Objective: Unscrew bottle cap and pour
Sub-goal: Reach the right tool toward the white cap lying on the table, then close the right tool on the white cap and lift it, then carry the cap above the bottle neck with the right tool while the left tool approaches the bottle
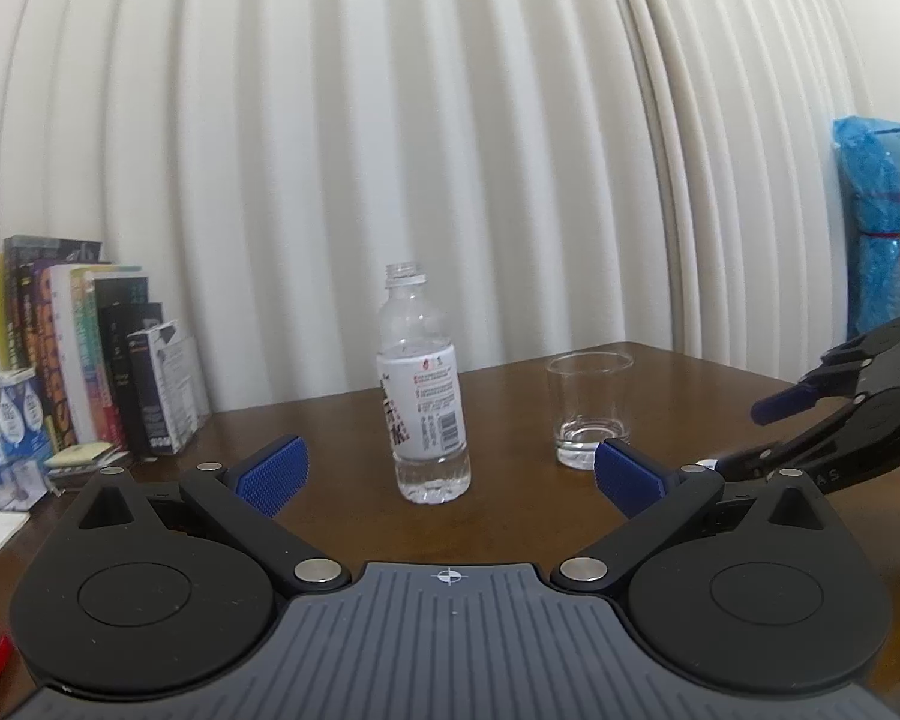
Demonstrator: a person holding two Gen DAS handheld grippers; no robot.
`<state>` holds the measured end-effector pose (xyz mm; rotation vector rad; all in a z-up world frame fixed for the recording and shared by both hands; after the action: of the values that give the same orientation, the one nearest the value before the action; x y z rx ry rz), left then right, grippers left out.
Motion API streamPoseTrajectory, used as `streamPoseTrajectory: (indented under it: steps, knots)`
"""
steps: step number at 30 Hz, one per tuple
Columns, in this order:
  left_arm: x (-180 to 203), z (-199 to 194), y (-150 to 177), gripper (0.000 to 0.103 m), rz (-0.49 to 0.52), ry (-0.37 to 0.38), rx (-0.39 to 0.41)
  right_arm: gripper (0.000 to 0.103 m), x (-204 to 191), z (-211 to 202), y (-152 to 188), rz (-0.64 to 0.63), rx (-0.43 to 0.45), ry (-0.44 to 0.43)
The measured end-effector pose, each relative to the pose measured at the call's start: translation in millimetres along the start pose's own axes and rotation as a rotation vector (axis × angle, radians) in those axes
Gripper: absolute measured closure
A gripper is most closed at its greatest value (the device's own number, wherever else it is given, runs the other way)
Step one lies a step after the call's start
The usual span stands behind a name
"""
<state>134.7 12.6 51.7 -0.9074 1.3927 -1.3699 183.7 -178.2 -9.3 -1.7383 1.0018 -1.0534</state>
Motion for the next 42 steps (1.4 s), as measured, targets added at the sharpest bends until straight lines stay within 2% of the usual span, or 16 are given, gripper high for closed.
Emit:
streamPoseTrajectory:
  steps: [3,8,21,23,26,33,37,42]
  knots:
    - [-0.7,8.4,1.7,0.0,0.001,0.009,-0.006,0.044,3.0,8.9,2.5,0.003,-0.022,-0.031]
    - [-3.0,18.4,6.4,0.0,-0.02,0.023,-0.025,0.061,5.5,21.9,9.3,0.01,-0.06,-0.071]
    - [-2.5,42.2,14.3,0.0,-0.007,0.048,-0.041,0.061,11.2,34.9,14.7,0.042,-0.101,-0.099]
    - [-2.6,45.2,16.2,0.0,-0.013,0.053,-0.046,0.067,11.0,35.8,14.5,0.044,-0.101,-0.106]
    - [-3.3,48.7,18.6,0.0,-0.036,0.069,-0.052,0.071,11.9,37.1,14.7,0.053,-0.103,-0.119]
    - [-13.6,58.2,21.7,0.0,-0.128,0.086,-0.062,0.071,12.1,39.2,11.7,0.09,-0.1,-0.127]
    - [-21.5,66.7,20.4,0.0,-0.132,0.076,-0.054,0.071,12.1,35.9,-3.2,0.08,-0.077,-0.147]
    - [-27.9,84.7,17.9,0.0,-0.118,0.093,-0.051,0.071,11.5,33.3,-52.7,0.017,-0.003,-0.193]
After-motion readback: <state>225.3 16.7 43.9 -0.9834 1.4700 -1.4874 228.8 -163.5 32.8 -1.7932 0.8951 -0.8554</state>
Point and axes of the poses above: each gripper's, at about its wrist camera, not at the fingertips, and z roughly the way its jaws point, x to its right, y to its underside, the point moved 9 cm from there along z, roughly the way its jaws point, and after that the axes turned 15 degrees about x, right-handed, at the moved point
